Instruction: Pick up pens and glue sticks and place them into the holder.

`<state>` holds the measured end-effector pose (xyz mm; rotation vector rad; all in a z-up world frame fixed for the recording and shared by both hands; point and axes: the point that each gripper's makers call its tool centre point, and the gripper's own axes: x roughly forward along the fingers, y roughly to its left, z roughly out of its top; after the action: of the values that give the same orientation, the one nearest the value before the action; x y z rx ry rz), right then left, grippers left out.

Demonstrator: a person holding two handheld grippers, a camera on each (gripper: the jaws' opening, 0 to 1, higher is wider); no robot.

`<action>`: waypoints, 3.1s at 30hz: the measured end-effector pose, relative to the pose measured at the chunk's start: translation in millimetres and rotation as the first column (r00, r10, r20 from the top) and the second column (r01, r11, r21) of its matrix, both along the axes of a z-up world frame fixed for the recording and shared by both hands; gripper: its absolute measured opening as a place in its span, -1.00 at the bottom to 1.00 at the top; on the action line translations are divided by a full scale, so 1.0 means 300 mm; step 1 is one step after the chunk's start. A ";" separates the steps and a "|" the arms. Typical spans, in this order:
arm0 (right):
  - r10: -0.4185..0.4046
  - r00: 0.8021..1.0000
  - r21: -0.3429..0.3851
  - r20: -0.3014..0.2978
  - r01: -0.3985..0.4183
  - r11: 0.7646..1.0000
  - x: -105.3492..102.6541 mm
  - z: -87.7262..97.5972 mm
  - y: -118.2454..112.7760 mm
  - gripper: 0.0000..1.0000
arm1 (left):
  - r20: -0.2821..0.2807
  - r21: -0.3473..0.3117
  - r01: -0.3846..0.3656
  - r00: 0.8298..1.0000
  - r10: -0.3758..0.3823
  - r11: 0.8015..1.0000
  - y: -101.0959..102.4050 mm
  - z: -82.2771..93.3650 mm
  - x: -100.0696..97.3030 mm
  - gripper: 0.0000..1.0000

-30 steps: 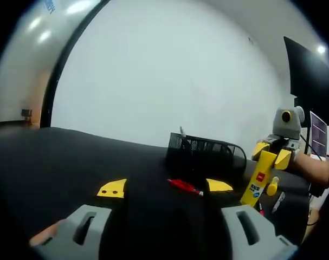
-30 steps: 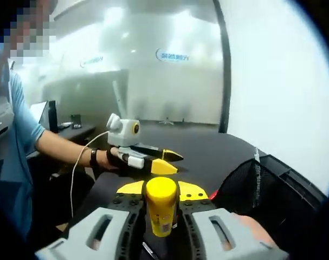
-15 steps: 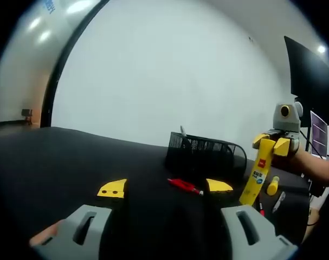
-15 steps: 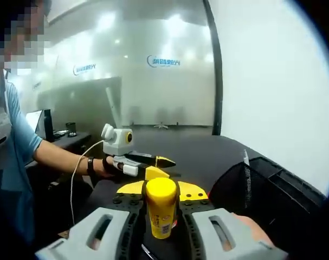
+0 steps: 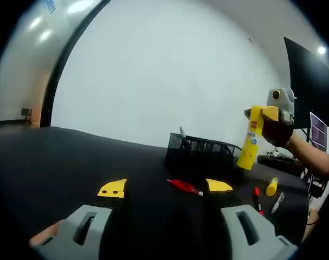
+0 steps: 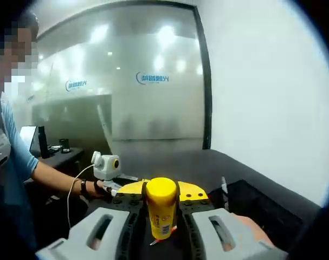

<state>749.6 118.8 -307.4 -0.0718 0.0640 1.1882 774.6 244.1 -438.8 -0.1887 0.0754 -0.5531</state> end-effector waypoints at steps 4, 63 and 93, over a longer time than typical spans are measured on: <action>-0.008 1.000 0.012 0.007 0.008 1.000 0.029 0.048 -0.004 -0.64 | 0.001 0.001 0.001 1.000 -0.001 1.000 0.011 0.000 0.012 0.07; -0.307 0.951 -0.014 -0.043 0.306 0.952 0.333 -0.224 0.069 -0.64 | 0.009 0.001 0.003 1.000 -0.003 1.000 0.001 -0.004 -0.011 0.04; -0.311 0.950 0.041 -0.008 0.311 0.950 0.314 -0.198 0.059 -0.57 | 0.003 0.014 0.005 1.000 -0.005 1.000 0.017 -0.007 0.015 0.03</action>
<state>843.9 136.4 -366.9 -0.0225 0.0494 0.8733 779.0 249.1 -440.9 -0.1738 0.0774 -0.5575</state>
